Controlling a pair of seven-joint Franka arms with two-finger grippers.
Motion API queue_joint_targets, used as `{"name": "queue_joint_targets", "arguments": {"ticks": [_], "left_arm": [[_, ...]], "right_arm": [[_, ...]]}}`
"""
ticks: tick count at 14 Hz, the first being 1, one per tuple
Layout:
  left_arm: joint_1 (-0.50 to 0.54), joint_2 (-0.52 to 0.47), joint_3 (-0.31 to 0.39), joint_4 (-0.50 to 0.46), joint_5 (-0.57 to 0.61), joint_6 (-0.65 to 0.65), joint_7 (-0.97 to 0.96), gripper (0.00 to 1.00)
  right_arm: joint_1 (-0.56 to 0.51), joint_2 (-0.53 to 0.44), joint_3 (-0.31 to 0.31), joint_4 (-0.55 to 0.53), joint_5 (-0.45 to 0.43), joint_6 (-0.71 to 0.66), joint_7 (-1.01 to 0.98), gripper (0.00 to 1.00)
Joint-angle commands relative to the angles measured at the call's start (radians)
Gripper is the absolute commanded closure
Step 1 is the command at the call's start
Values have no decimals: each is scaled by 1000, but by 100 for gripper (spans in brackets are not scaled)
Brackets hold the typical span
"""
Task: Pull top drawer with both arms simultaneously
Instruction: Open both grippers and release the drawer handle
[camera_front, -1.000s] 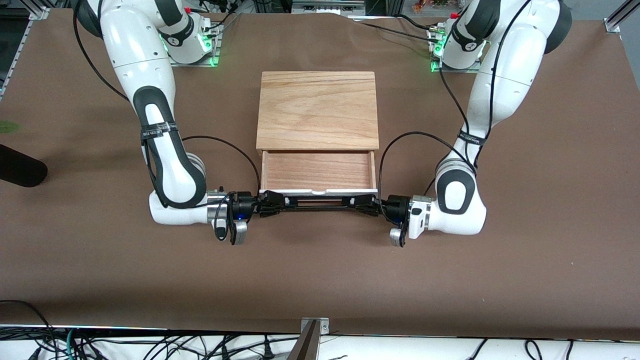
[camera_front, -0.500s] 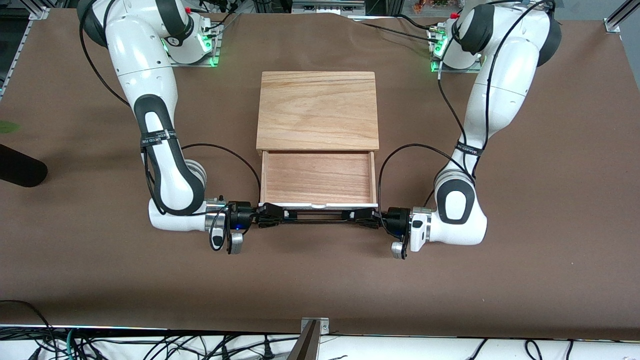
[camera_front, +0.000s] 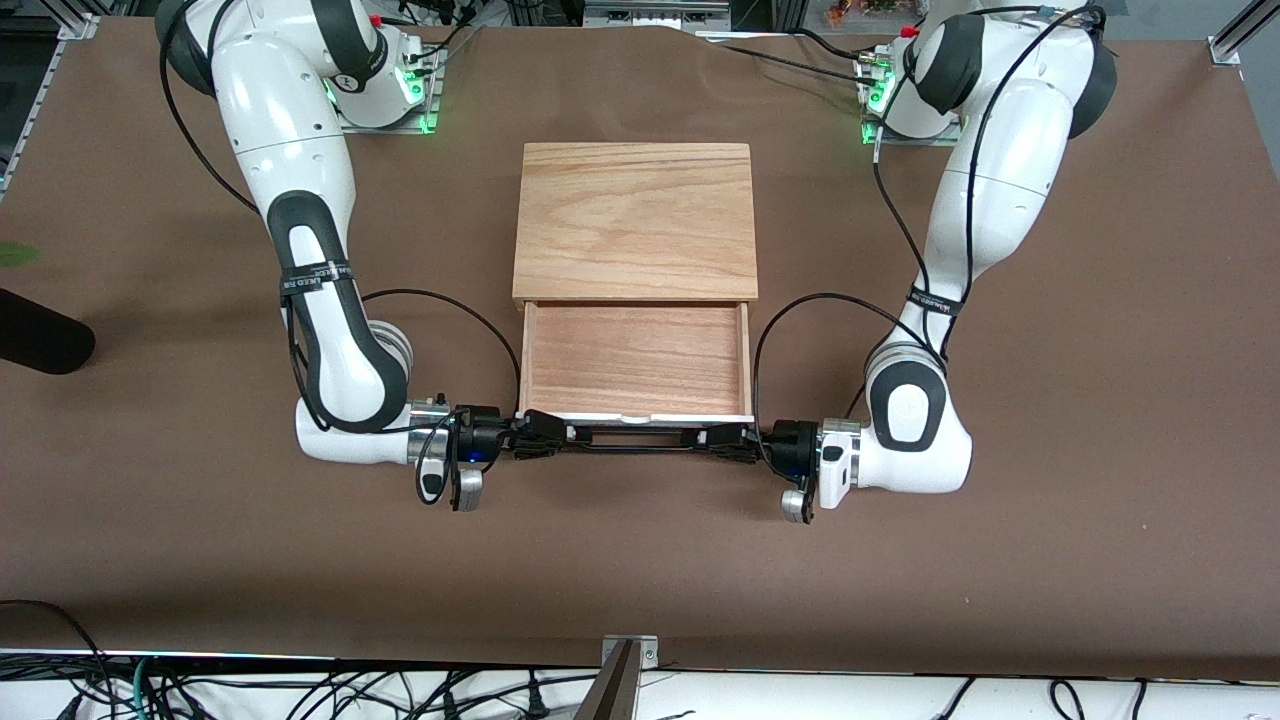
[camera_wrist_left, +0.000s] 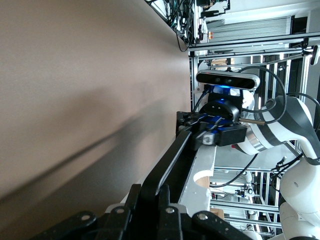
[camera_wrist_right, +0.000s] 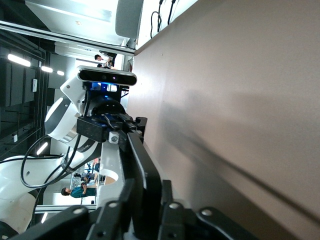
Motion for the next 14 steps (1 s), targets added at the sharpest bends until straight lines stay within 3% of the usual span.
{"name": "queue_joint_targets", "arguments": {"ticks": [1,2,3,6,11,14], "left_arm": [[6,62,31,74,-14,114,-12,68],[6,60,33,72,-13,114,-10,23],[6,59,31,74,-11,114,-10,0],[7,56,30,74,-11,112,-55,0],[14,30,28,75,-8,100,-159,0],[24,-30,39,69,35,27,-239,0]], "right_arm": [[-6,-18,13,9,14,-69,-18,0],[-6,-21,11,9,14,-72,-18,0],[-6,-23,11,9,11,-74,-18,0],[-4,-29,7,9,-46,-74,-12,0],[-4,-92,-36,11,-371,-75,-10,0],[-4,-135,-54,11,-511,-75,25,0]]}}
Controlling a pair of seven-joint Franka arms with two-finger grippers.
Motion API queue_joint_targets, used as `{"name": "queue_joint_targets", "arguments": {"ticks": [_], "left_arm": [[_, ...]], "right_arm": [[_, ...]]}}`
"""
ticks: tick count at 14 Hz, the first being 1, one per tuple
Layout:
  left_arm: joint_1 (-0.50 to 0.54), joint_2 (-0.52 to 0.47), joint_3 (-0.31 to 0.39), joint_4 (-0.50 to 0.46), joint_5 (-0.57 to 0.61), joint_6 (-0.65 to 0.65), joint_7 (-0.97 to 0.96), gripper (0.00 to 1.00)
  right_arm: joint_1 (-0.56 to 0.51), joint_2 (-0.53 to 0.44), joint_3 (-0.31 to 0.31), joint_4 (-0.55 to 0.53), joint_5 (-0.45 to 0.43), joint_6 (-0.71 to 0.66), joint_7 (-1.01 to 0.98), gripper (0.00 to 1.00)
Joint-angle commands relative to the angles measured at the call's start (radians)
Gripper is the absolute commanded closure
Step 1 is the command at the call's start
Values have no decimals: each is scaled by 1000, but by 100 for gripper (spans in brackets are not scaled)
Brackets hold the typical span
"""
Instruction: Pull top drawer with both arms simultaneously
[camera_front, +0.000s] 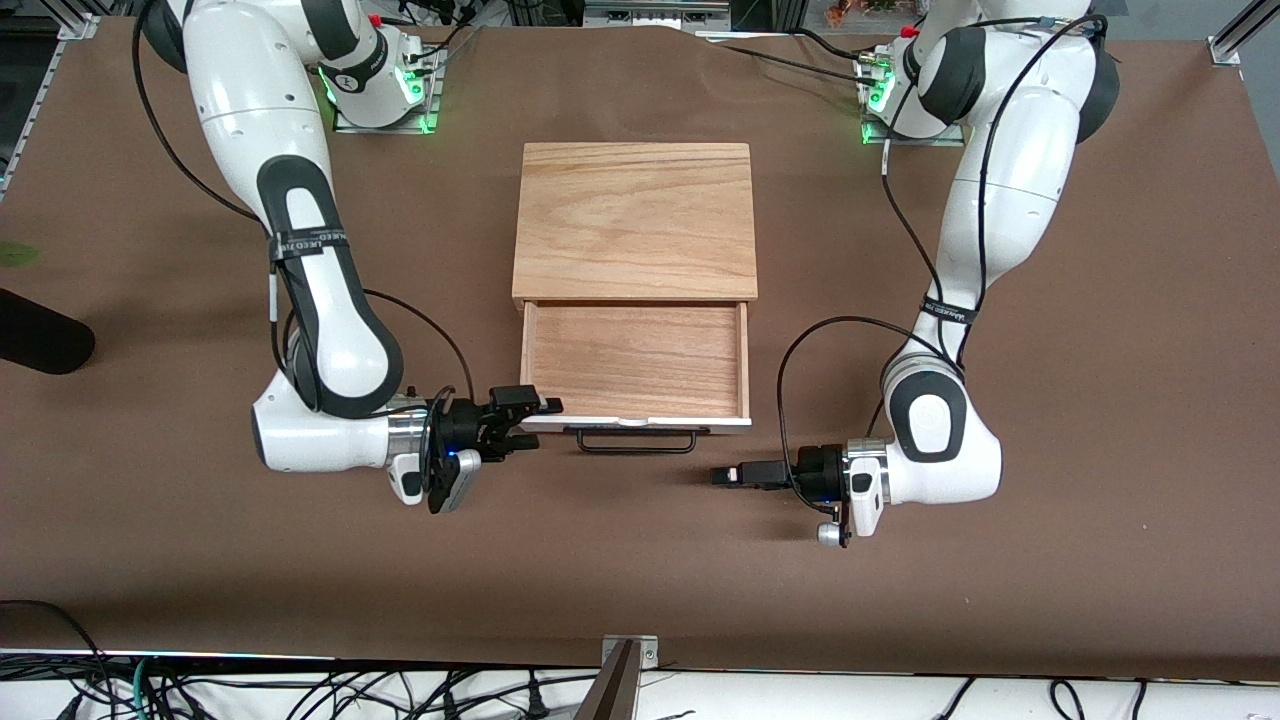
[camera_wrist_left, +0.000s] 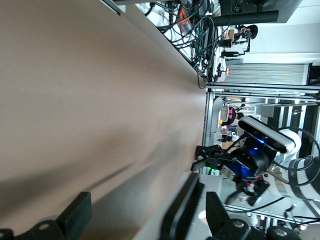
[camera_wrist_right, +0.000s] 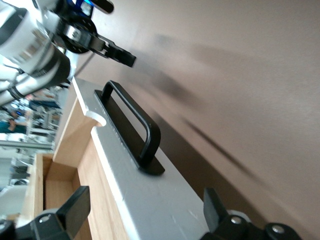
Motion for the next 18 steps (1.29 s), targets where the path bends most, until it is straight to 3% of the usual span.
{"name": "queue_joint_targets", "arguments": {"ticks": [1,2,4,5,7,9,11,13,15,18], "left_arm": [[24,-66,13,-3,75,-71,-81,0],[38,-92,13,-3,138,-96,-114,0],[55,-162,13,-4,305,-139,-168,0],[62,-209,13,-9,412,-142,-173,0],[85,-274,11,-12,623,-188,-170,0],[113,-314,11,-12,729,-268,-165,0],[153,-384,17,-21,847,-298,-165,0],[174,-457,20,-40,1002,-300,-165,0],[177,-492,20,-52,1149,-294,-164,0],[193,-576,29,-69,1284,-296,-167,0]], "right_arm": [[5,-64,-27,-25,-126,-12,58,0],[5,-94,-27,-26,-198,-15,101,0],[11,-165,-26,-28,-423,-30,185,0],[11,-196,-24,-28,-548,-62,248,0],[14,-243,-24,-26,-711,-158,325,0],[7,-279,-30,-26,-794,-290,341,0],[8,-302,-95,-25,-892,-320,335,0],[2,-361,-113,1,-1001,-366,296,0],[7,-389,-174,32,-1049,-375,289,0],[1,-406,-271,110,-1054,-365,288,0]]}}
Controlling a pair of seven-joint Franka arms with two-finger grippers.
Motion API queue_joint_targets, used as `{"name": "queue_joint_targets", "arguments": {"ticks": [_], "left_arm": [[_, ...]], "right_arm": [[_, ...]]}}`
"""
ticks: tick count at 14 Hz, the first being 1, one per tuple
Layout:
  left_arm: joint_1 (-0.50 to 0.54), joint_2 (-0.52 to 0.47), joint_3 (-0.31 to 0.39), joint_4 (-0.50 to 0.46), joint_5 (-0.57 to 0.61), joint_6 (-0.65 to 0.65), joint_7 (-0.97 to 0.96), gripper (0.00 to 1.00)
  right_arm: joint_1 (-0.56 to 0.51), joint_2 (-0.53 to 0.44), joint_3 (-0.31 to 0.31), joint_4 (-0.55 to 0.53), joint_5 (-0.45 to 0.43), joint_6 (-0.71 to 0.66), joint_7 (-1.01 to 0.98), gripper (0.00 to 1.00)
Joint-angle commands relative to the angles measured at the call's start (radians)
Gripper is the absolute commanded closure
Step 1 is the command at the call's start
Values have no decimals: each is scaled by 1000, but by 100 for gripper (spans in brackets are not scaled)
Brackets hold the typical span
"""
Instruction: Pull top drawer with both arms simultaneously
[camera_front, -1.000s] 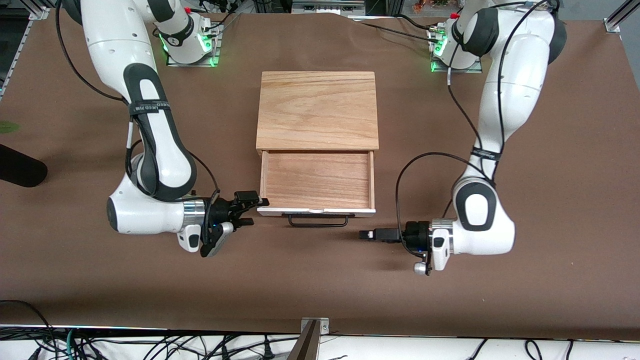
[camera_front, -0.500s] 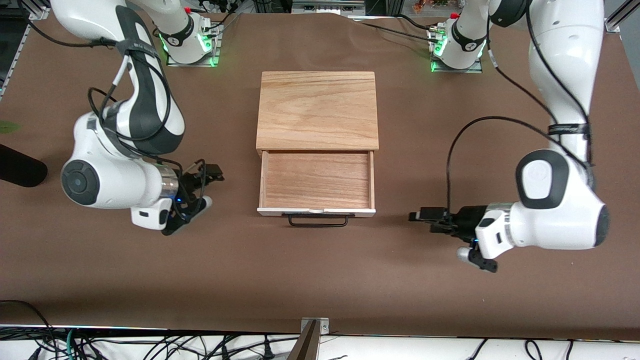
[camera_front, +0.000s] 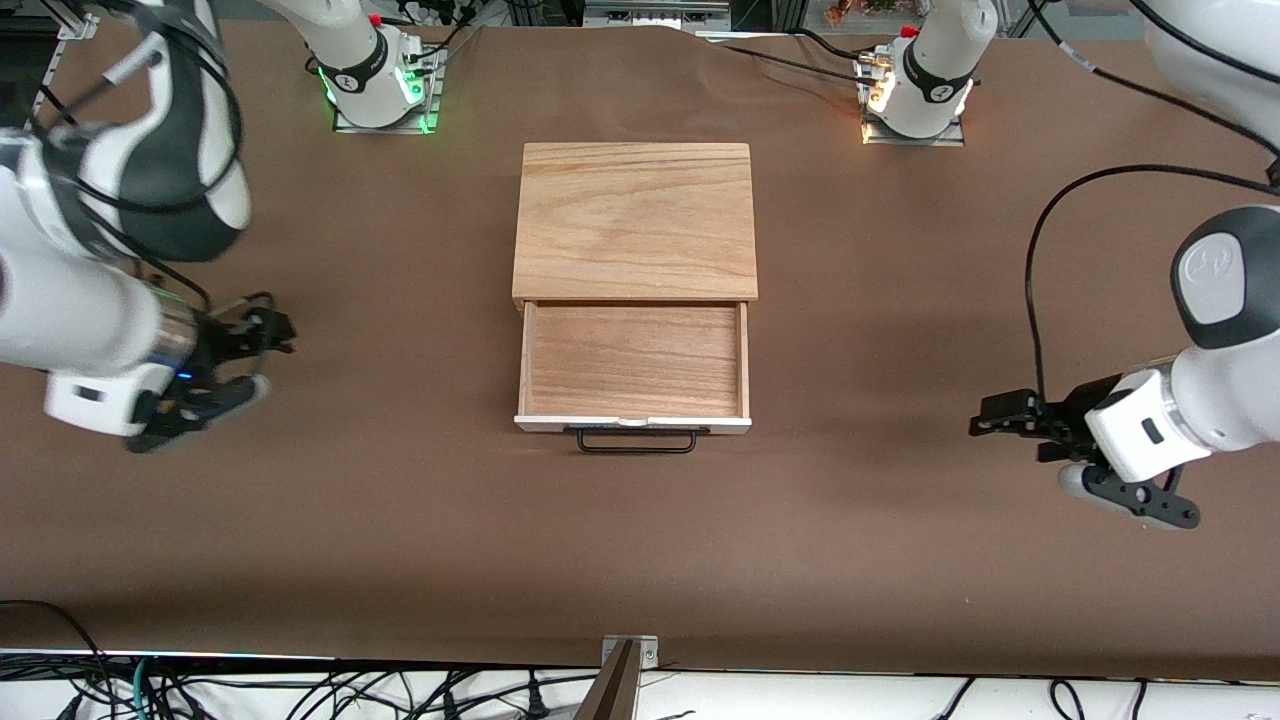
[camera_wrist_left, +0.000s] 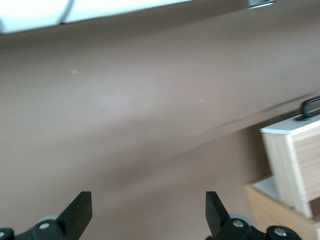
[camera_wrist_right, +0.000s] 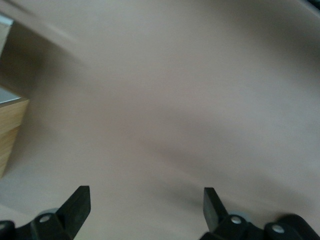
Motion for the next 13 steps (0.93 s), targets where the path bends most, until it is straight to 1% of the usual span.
{"name": "queue_joint_targets", "arguments": {"ticks": [1,2,3,4,5,6,8,10,11,12,13], "left_arm": [[27,-125,9,-68,81,10,4,0],[40,-156,9,-71,84,4,4,0],[50,-189,12,-81,87,-7,2,0],[56,-225,13,-103,87,-15,1,0],[65,-261,13,-125,87,-28,-1,0],[67,-281,13,-142,87,-56,-4,0],[71,-295,21,-147,90,-131,-39,0],[68,-317,21,-148,113,-214,-173,0],[59,-334,20,-169,133,-223,-238,0],[57,-363,15,-203,157,-222,-269,0],[59,-386,13,-240,156,-220,-266,0]], "right_arm": [[3,-14,-65,86,-7,-24,-13,0],[5,-37,-66,89,-8,-29,-13,0],[10,-85,-59,80,-7,-40,-8,0],[0,-154,-39,9,-7,-53,6,0],[-21,-220,4,-80,-17,-37,18,0],[-74,-269,44,-143,-17,-34,50,0],[-191,-349,154,-269,-16,-20,98,0],[-286,-461,261,-424,-33,37,183,0],[-358,-530,319,-519,-39,72,241,0],[-387,-575,357,-585,-43,100,268,0],[-392,-598,366,-610,-54,114,270,0]]}}
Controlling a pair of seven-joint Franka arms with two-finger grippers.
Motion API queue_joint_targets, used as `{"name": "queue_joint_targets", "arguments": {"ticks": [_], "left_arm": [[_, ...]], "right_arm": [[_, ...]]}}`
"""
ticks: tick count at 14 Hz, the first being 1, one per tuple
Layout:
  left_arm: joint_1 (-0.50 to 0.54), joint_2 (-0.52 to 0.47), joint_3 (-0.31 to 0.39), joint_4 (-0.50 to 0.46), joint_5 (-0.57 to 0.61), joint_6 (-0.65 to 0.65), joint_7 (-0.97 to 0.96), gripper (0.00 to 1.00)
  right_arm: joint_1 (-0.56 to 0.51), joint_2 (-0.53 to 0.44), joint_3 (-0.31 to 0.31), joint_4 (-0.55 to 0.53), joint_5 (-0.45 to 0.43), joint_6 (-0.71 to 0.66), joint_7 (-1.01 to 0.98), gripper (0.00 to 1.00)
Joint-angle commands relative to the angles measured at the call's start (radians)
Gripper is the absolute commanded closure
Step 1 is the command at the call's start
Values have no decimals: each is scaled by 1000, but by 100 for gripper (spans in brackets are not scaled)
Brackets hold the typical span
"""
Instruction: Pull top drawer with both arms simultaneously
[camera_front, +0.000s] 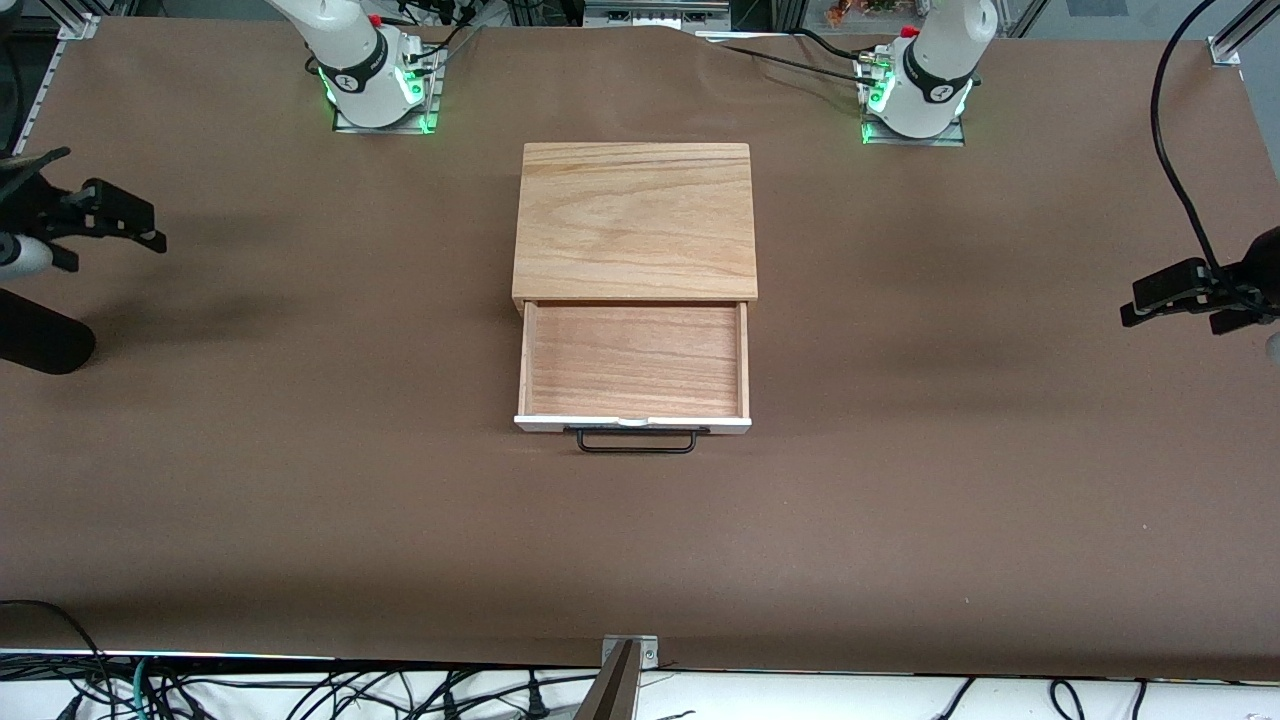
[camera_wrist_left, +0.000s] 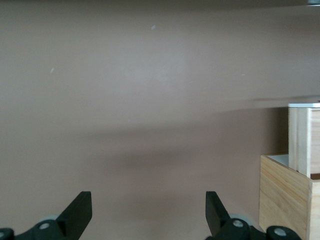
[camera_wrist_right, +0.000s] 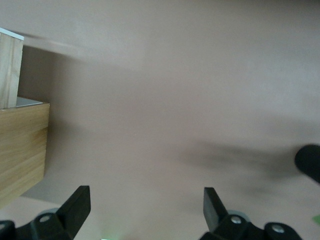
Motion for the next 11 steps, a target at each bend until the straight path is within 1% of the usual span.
{"name": "queue_joint_targets", "arguments": {"ticks": [1,2,4,6,9,11], "left_arm": [[-6,-111,-8,-158,38,2,-45,0],[-6,-136,-11,-181,37,-2,-38,0],[-6,-150,-37,-190,41,-6,-6,0],[-7,-187,-37,-245,38,10,109,0],[-29,-228,-31,-305,35,16,111,0],[-43,-247,-30,-324,35,25,108,0]], "right_arm": [[-45,-131,67,-166,-50,70,52,0],[-45,-120,70,-161,-55,72,52,0],[-43,-100,69,-140,-55,61,50,0],[-43,-80,69,-114,-56,61,50,0],[-42,-75,70,-109,-56,66,53,0],[-42,-75,70,-109,-56,66,53,0]]}}
